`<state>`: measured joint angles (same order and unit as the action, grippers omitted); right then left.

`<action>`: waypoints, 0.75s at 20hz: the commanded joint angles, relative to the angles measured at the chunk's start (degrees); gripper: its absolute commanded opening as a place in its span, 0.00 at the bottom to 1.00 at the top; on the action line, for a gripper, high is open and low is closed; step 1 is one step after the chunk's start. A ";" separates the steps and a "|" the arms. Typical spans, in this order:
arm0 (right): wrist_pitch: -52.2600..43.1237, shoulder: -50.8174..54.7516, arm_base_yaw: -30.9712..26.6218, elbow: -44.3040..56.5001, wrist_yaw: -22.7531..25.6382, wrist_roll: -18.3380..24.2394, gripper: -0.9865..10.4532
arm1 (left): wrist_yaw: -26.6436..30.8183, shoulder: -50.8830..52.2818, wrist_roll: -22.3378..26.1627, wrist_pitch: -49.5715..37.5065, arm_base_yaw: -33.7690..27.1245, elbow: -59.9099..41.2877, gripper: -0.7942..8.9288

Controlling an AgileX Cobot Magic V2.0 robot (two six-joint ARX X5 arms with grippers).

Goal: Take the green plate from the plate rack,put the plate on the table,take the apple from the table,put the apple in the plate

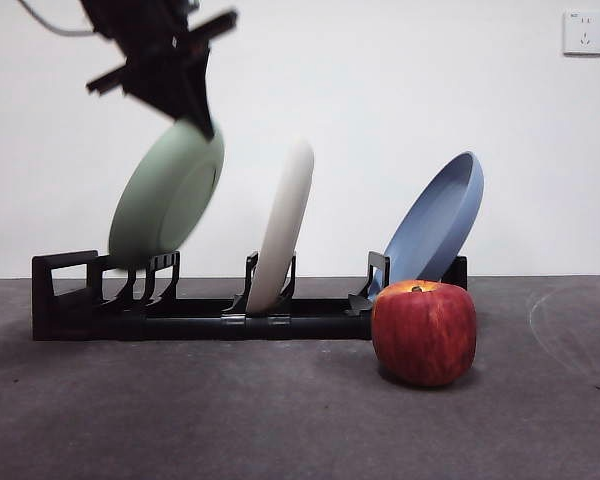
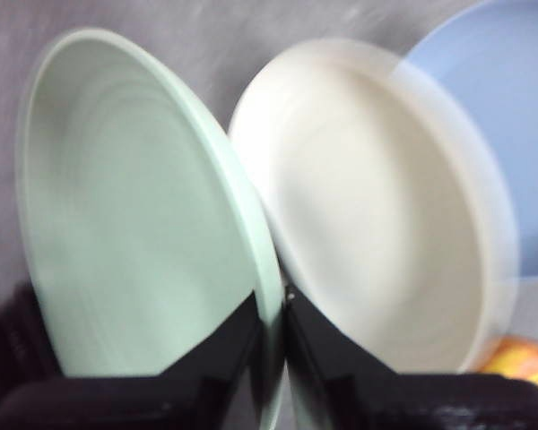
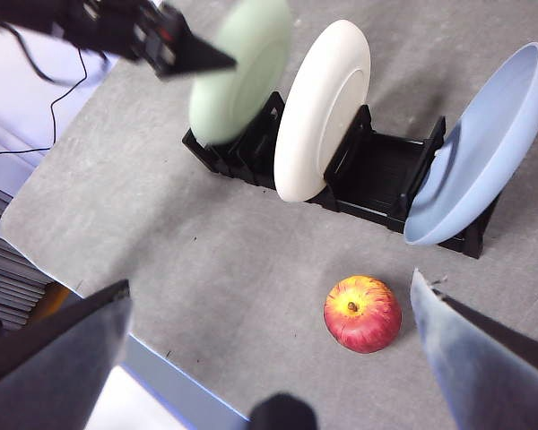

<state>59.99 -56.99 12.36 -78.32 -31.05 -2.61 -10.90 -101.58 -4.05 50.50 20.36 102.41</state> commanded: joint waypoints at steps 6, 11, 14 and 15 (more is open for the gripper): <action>-1.25 0.09 0.11 -0.20 0.02 -0.46 0.61 | -4.59 0.20 1.77 12.46 0.50 26.99 0.07; -1.95 0.09 0.11 -0.20 0.02 -0.44 0.61 | -4.50 0.20 5.49 25.66 2.78 44.30 0.07; -2.12 0.09 0.11 -0.20 0.00 -0.42 0.61 | -4.48 3.58 5.81 25.77 5.31 46.07 0.07; -2.08 0.09 0.11 -0.20 0.02 -0.42 0.61 | -4.50 4.83 5.81 25.77 5.99 46.07 0.07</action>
<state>58.26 -56.97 12.36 -78.32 -31.05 -2.61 -15.42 -97.38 0.51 76.34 26.26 148.18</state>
